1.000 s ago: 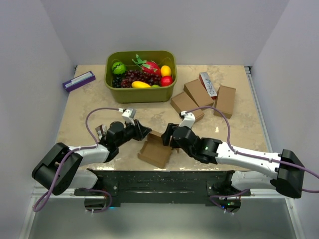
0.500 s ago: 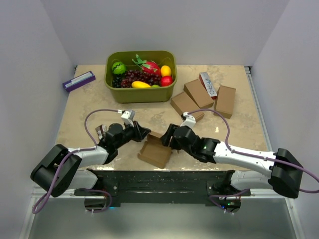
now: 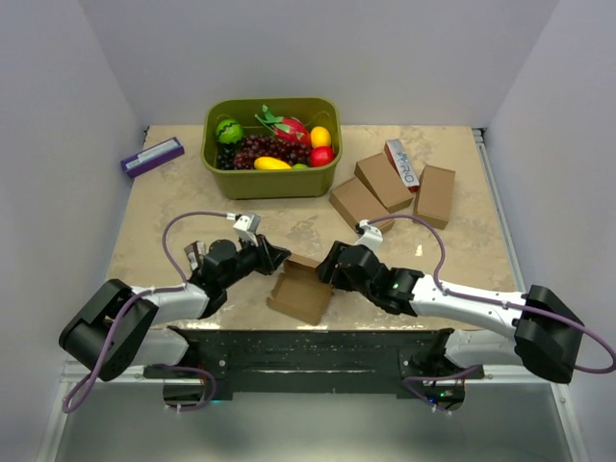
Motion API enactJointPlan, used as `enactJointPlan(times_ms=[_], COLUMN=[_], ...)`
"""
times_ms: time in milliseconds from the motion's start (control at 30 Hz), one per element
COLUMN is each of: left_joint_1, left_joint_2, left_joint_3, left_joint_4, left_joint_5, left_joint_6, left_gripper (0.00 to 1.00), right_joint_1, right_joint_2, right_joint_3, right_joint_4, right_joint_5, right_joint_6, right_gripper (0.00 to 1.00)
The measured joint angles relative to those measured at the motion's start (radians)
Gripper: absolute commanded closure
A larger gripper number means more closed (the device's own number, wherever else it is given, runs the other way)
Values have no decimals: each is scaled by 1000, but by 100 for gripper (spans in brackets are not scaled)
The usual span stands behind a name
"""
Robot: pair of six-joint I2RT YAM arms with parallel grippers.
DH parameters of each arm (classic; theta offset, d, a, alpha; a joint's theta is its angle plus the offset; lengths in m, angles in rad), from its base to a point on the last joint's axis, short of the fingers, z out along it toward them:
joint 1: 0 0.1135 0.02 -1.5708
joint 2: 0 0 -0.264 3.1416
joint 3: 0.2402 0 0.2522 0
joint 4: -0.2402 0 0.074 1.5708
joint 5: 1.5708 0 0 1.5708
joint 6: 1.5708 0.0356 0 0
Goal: Fold the paper box
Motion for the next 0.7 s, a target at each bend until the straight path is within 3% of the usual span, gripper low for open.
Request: enactJointPlan(times_ms=[700], left_joint_1=[-23], left_joint_2=[-8], left_joint_3=[-31], left_joint_4=[42], left_joint_5=[-44], left_joint_6=[25], left_gripper=[83], right_joint_1=[-41], right_joint_2=[24], right_joint_3=[-105], right_joint_4=[211], right_joint_5=[-8], right_joint_6=[65], right_gripper=[51])
